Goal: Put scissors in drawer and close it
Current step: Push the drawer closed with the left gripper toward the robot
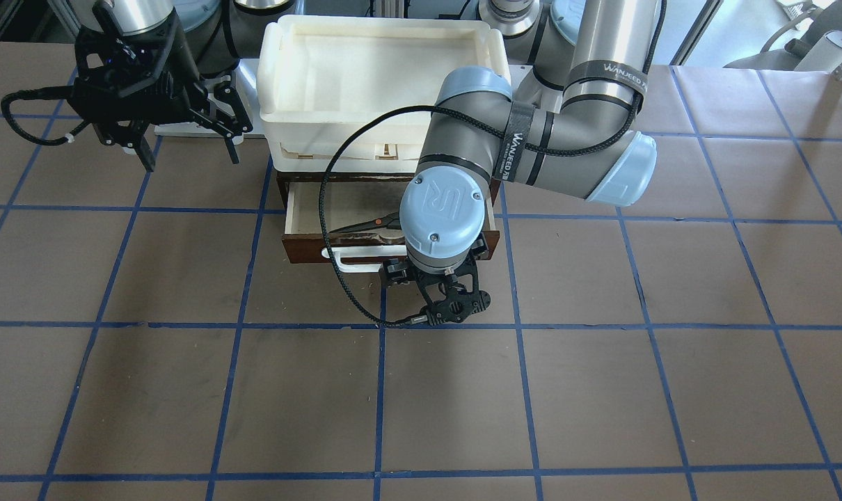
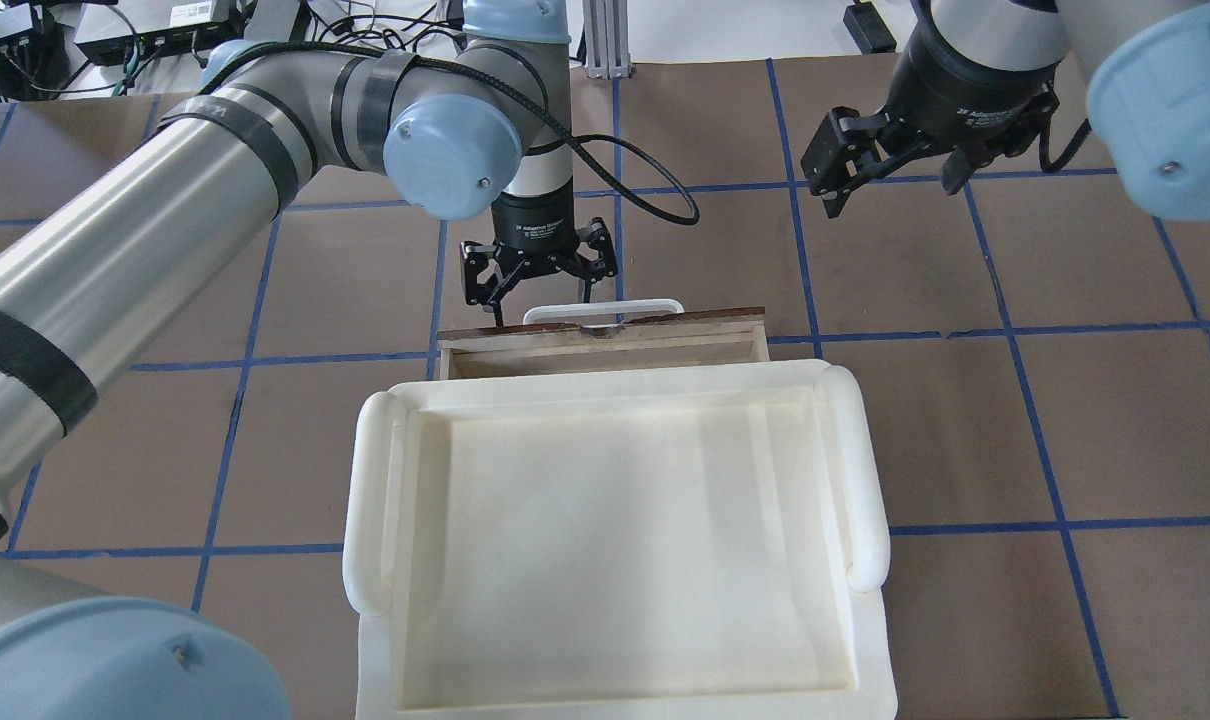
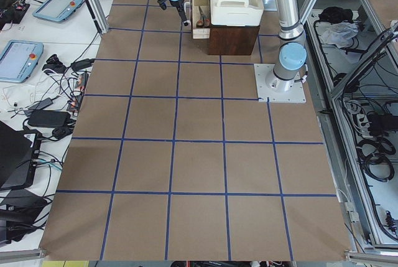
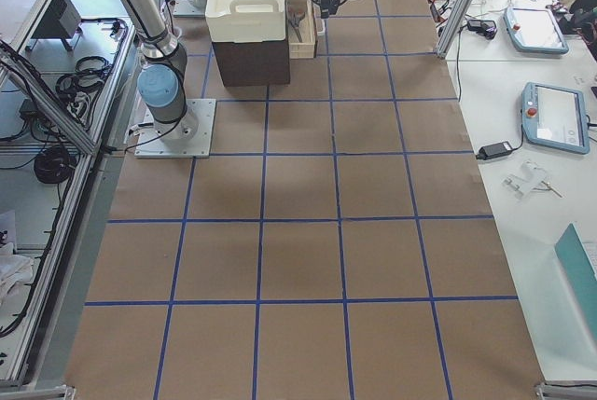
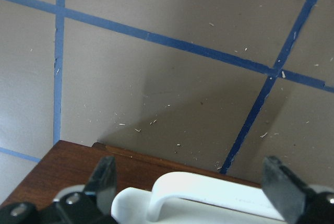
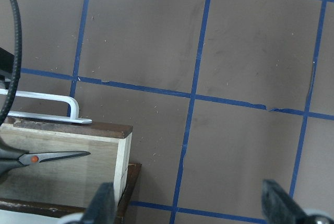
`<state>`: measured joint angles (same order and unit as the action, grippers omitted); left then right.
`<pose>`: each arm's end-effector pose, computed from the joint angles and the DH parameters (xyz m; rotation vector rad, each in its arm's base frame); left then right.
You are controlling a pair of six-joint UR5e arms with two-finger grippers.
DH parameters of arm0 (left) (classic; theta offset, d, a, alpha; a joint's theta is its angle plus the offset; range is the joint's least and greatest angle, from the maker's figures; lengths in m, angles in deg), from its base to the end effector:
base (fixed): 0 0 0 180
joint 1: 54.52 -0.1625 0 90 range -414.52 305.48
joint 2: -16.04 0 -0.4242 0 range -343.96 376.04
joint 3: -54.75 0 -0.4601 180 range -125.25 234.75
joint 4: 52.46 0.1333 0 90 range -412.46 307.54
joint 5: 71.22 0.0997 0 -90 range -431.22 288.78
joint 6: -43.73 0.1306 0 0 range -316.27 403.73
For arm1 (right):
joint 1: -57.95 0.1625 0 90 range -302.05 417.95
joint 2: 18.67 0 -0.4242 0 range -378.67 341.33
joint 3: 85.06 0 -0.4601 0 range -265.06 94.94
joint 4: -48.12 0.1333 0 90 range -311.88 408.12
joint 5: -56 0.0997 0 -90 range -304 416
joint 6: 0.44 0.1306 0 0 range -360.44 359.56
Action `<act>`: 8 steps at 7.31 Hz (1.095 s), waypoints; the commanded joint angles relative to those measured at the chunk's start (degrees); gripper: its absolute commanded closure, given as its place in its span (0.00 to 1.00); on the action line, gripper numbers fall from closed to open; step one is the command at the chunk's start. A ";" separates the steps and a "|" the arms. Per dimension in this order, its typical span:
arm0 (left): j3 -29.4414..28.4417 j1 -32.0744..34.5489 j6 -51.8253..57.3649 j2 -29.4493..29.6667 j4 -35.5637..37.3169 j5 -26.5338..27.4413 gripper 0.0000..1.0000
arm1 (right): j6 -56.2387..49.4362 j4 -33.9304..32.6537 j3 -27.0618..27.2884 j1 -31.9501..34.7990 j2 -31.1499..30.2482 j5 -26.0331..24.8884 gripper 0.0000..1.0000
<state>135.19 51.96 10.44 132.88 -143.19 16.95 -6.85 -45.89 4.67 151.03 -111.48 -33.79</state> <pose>-0.3262 -0.6182 0.2494 -0.4467 2.9712 0.4521 0.1633 -0.5457 0.4936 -0.2597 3.1247 -0.1943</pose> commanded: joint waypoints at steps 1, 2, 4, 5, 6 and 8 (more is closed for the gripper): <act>0.24 0.04 -2.39 0.14 -2.08 -2.03 0.00 | 0.00 0.06 0.00 0.00 0.00 -0.04 0.00; 0.41 0.04 -2.30 0.14 -3.04 -2.03 0.00 | 0.00 0.06 0.00 0.00 -0.09 -0.04 0.00; 0.41 0.22 -2.30 -0.03 -4.19 -2.03 0.00 | 0.00 0.15 0.00 0.00 -0.09 -0.13 0.00; 0.50 0.48 -2.48 0.06 -5.33 -1.95 0.00 | -0.09 0.15 0.00 0.00 -0.09 -0.13 0.00; 0.50 0.74 -2.57 -0.38 -7.25 -1.77 0.00 | 0.00 0.07 0.00 0.00 -0.09 -0.04 0.00; 0.59 1.01 -3.44 -0.21 -7.45 -2.03 0.00 | 0.00 -0.11 0.00 0.00 -0.09 -0.04 0.00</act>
<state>135.72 52.76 7.37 132.71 -150.22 15.02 -6.86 -45.90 4.68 151.03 -111.57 -33.84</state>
